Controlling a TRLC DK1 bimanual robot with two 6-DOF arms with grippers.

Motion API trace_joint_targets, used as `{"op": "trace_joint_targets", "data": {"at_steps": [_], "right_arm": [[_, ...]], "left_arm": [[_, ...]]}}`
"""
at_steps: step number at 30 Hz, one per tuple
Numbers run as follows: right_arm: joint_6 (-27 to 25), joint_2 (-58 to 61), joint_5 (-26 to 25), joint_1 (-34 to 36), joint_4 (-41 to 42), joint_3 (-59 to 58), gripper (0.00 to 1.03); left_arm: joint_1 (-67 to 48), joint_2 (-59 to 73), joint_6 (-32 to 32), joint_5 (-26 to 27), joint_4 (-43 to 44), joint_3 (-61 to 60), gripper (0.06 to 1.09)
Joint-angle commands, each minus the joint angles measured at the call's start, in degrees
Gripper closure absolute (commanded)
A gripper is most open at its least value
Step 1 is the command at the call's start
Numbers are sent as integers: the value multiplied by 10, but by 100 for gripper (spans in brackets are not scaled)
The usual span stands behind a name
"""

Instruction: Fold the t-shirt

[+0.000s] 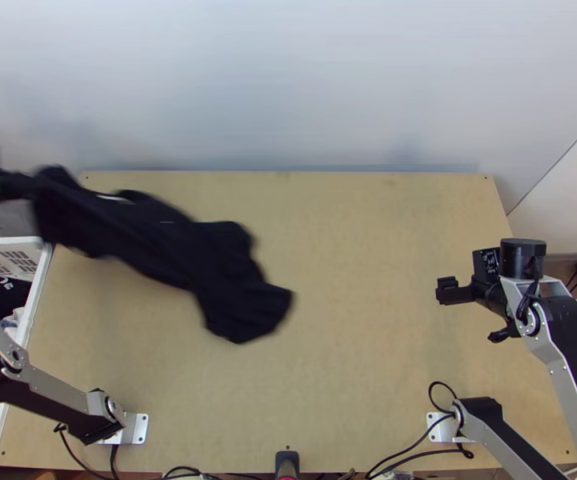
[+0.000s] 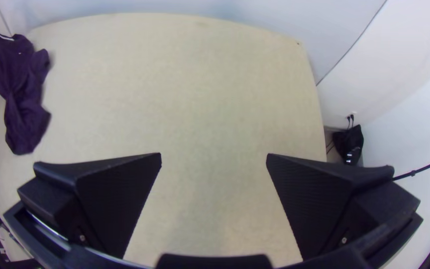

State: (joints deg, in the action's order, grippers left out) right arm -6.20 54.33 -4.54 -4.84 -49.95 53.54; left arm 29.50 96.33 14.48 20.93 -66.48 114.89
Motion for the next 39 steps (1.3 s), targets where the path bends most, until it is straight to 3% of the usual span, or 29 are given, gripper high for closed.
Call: {"op": "trace_joint_targets", "data": {"at_steps": [1, 6, 9, 13, 16, 20, 21, 22, 23, 24, 34, 39], "right_arm": [[22, -12, 0, 10, 1, -18, 5], [19, -33, 0, 28, 1, -32, 5], [7, -58, -1, 61, 0, -46, 5], [-17, -92, -1, 142, -2, -65, 5], [-44, -120, 0, 205, -2, -86, 5], [-66, -147, -1, 266, -7, -106, 5], [-68, -149, -1, 280, -6, -106, 5], [-72, -150, 0, 291, -6, -108, 5], [-73, -150, 0, 302, -6, -110, 5], [-74, -151, 0, 309, -6, -112, 5], [-74, -141, 1, 304, 5, -118, 5], [-55, -117, 2, 202, 4, -122, 5]], "left_arm": [[-53, -45, -16, 48, -81, 143, 105], [-369, -63, -36, 44, -85, 110, 101], [-527, -29, -21, 6, -66, 136, 98], [-665, 19, -10, -45, -1, 152, 98], [-739, 40, 4, -126, 141, 131, 98], [-821, 124, -16, -145, 203, 171, 98], [-840, 141, -21, -145, 207, 170, 88], [-857, 156, -24, -146, 207, 169, 65], [-874, 172, -28, -146, 207, 169, 28], [-887, 185, -32, -145, 207, 168, 8], [-909, 199, -36, -143, 194, 168, 10], [-812, 169, -38, -152, 122, 131, 10]]}}
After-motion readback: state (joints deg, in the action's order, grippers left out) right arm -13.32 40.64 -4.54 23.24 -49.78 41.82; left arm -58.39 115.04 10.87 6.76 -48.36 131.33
